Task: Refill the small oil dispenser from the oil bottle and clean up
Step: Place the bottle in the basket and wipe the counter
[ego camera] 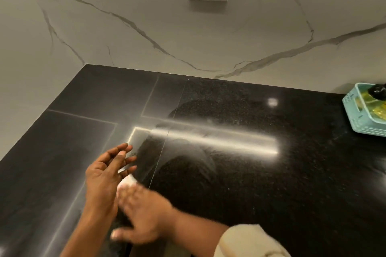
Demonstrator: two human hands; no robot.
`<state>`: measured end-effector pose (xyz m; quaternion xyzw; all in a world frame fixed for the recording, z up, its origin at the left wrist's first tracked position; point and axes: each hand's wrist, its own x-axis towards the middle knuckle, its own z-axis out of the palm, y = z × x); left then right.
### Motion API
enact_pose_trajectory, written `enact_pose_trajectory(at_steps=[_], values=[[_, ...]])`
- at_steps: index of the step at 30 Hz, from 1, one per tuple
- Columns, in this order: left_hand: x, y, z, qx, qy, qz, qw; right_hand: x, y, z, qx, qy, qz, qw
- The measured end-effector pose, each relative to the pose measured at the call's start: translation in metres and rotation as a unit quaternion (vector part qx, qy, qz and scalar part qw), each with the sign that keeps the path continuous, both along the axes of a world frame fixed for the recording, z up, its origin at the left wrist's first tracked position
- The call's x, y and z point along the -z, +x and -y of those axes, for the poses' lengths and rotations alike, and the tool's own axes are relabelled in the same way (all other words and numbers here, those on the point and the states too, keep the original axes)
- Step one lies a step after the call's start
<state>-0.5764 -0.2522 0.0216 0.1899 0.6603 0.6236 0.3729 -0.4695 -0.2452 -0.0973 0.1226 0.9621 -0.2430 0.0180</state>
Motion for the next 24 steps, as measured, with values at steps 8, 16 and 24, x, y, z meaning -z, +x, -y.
enact_pose_trajectory(at_steps=[8, 16, 24], values=[[-0.012, 0.006, -0.015, 0.019, 0.006, -0.004, 1.000, -0.028, 0.052, -0.134, 0.222, -0.040, 0.009, 0.974], [-0.002, -0.003, -0.010, 0.019, -0.006, 0.003, 1.000, -0.026, 0.314, -0.243, 0.575, 0.032, 0.232, 0.784], [0.010, 0.002, -0.003, 0.025, -0.013, 0.019, 0.999, -0.034, 0.166, -0.221, 0.517, 0.002, 0.107, 0.849]])
